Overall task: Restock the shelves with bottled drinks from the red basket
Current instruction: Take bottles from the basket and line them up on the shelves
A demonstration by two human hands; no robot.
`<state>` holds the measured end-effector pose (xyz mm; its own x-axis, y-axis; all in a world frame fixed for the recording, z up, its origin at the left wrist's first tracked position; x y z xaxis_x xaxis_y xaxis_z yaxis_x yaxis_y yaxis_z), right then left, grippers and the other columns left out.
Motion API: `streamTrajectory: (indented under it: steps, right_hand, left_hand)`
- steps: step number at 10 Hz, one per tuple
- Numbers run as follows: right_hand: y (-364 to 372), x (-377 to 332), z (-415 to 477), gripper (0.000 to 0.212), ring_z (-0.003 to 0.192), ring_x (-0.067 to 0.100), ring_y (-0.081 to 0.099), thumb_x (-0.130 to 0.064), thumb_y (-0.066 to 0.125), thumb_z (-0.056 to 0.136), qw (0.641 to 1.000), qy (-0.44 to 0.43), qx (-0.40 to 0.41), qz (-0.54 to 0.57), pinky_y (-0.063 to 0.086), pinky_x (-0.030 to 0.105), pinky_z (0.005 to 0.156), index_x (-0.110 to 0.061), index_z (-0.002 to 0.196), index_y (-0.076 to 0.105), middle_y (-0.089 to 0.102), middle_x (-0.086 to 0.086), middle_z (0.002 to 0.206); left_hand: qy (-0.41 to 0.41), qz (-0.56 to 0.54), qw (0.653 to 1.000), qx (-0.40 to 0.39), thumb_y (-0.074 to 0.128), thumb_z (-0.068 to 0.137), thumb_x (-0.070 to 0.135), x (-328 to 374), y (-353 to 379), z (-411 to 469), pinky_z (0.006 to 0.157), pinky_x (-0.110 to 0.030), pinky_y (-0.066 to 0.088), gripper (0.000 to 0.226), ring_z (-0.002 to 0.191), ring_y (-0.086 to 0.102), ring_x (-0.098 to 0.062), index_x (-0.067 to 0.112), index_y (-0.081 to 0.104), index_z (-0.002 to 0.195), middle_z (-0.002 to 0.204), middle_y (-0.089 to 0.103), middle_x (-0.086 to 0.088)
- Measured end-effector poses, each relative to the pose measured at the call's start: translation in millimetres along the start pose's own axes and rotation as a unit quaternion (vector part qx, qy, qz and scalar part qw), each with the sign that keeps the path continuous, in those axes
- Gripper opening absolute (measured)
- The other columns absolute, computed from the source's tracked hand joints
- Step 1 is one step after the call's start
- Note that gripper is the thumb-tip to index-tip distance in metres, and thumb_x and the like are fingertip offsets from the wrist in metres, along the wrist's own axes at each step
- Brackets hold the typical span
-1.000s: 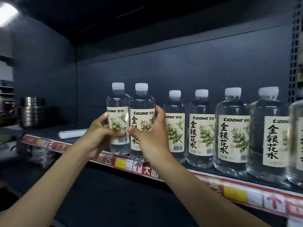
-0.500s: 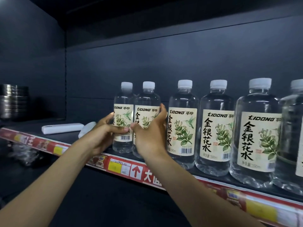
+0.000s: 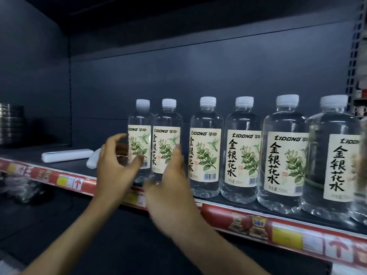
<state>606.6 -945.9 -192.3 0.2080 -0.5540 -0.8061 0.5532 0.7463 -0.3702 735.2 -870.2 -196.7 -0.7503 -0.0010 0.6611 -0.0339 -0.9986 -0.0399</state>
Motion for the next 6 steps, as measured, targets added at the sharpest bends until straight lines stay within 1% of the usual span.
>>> streamTrajectory:
  steps: [1,2,3,4,5,6]
  right_hand:
    - [-16,6,-37,0.088,0.143,0.009,0.03,-0.041,0.069,0.083,0.996,-0.029,-0.04,-0.074,0.026,0.046,0.12,-0.039,0.153,0.016,0.02,-0.014,0.16]
    - [-81,9,-54,0.078,0.133,0.002,0.037,-0.045,0.072,0.079,0.996,0.027,0.005,-0.087,0.032,0.041,0.117,-0.032,0.145,0.033,0.037,-0.022,0.139]
    - [-152,4,-76,0.032,0.132,0.02,0.047,-0.017,0.067,0.091,0.983,0.125,0.07,-0.115,0.037,0.036,0.111,-0.004,0.116,0.05,0.052,0.004,0.138]
    - [-186,23,-100,0.099,0.111,0.012,0.056,-0.027,0.086,0.072,0.973,0.093,0.143,-0.158,0.046,0.04,0.102,-0.034,0.147,0.021,0.052,-0.007,0.138]
    - [-254,60,-121,0.113,0.106,0.009,0.06,-0.03,0.092,0.062,0.953,0.067,0.199,-0.22,0.053,0.04,0.091,-0.039,0.148,0.02,0.053,-0.018,0.127]
    - [-297,64,-138,0.111,0.104,0.01,0.062,-0.028,0.093,0.055,0.944,0.039,0.252,-0.208,0.056,0.041,0.085,-0.031,0.146,0.031,0.058,-0.013,0.124]
  left_hand:
    - [0.038,0.075,0.996,-0.006,0.073,0.082,0.025,20,7,-28,0.093,-0.042,0.049,0.054,0.106,0.054,-0.014,0.035,0.044,0.126,0.119,0.05,0.007]
    - [0.066,0.122,0.99,-0.041,0.071,0.084,0.029,39,15,-54,0.096,-0.039,0.046,0.054,0.111,0.048,-0.01,0.034,0.044,0.13,0.127,0.043,0.011]
    - [0.085,0.139,0.981,-0.106,0.07,0.084,0.041,62,29,-81,0.095,-0.03,0.041,0.064,0.114,0.043,-0.003,0.037,0.036,0.138,0.132,0.037,0.016]
    - [0.043,0.139,0.975,-0.166,0.069,0.081,0.052,73,49,-92,0.101,-0.034,0.041,0.083,0.128,0.04,-0.01,0.043,0.017,0.146,0.146,0.032,0.013]
    - [-0.016,0.121,0.974,-0.192,0.07,0.08,0.053,78,63,-88,0.104,-0.045,0.043,0.093,0.132,0.043,-0.02,0.043,0.007,0.148,0.15,0.04,0.003]
    - [-0.039,0.141,0.969,-0.201,0.068,0.082,0.052,78,68,-88,0.094,-0.045,0.049,0.094,0.118,0.053,-0.024,0.04,0.006,0.151,0.135,0.053,-0.005]
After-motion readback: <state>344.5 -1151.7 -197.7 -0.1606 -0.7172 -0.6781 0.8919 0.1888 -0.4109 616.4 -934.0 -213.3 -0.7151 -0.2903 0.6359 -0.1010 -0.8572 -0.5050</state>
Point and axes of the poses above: each hand's wrist, its own z-axis towards the middle knuckle, its own y-axis out of the palm, x = y × z, the point moved 1 cm from there along z, towards the middle knuckle
